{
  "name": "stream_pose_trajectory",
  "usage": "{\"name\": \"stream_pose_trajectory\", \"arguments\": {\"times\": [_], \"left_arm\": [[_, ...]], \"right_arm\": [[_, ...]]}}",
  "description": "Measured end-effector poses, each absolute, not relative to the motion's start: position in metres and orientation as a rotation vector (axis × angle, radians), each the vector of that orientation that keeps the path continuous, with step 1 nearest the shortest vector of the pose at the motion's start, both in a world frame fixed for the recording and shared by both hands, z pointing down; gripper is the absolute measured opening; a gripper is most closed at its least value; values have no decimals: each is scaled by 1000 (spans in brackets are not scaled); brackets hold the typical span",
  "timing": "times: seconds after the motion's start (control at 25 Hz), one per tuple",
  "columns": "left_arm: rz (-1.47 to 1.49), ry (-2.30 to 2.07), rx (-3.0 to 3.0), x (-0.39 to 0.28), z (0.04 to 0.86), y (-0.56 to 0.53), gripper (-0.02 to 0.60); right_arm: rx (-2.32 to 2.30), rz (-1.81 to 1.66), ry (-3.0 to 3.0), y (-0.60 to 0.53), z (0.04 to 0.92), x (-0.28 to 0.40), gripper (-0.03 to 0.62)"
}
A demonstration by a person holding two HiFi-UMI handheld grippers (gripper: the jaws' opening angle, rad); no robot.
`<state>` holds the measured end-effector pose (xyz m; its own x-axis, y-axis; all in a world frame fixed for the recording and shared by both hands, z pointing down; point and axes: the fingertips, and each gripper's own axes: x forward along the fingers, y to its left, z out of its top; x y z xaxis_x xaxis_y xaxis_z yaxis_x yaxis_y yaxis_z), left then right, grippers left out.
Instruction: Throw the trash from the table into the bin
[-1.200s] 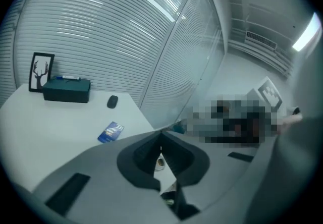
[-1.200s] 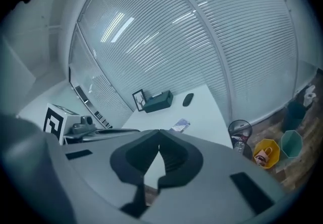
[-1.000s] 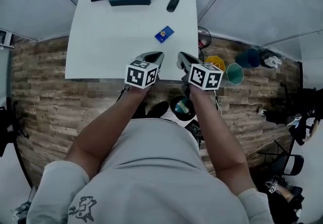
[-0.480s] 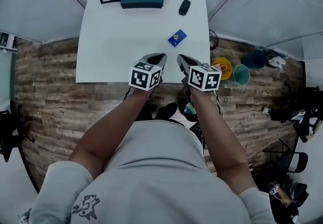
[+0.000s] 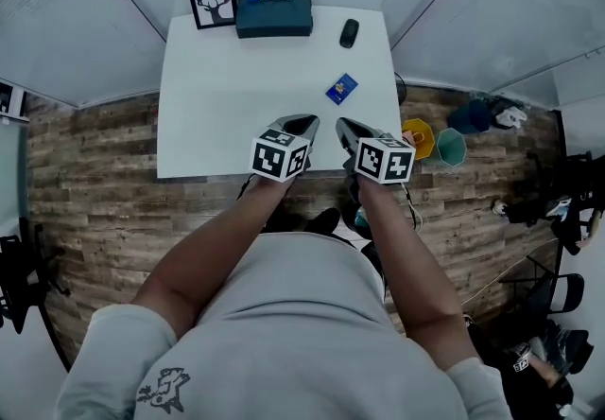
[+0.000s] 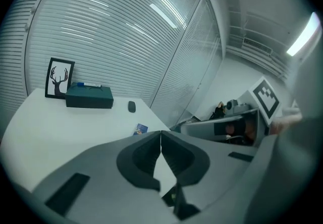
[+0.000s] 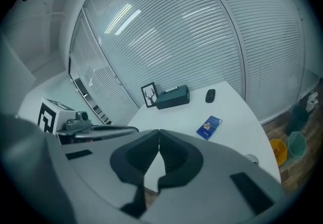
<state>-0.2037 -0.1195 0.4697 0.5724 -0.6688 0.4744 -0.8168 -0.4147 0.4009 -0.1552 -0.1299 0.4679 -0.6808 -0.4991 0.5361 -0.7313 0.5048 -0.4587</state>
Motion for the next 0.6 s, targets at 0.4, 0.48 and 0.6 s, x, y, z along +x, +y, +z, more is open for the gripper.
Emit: {"name": "stream_pose_trajectory", "arguments": {"times": [0.4,0.48,0.6], "left_arm": [[303,-1136,2260,-218,456,-124,6],[296,-1138,2262,-216,456,-130,6],[304,-1135,2250,-213,461,-139,6]], "right_arm": [[1156,955,-2385,-135,459,-162,8],[1178,966,-2369,-141,462,-159,8],[1170,984,-2359,-148,470,-157,8]]}}
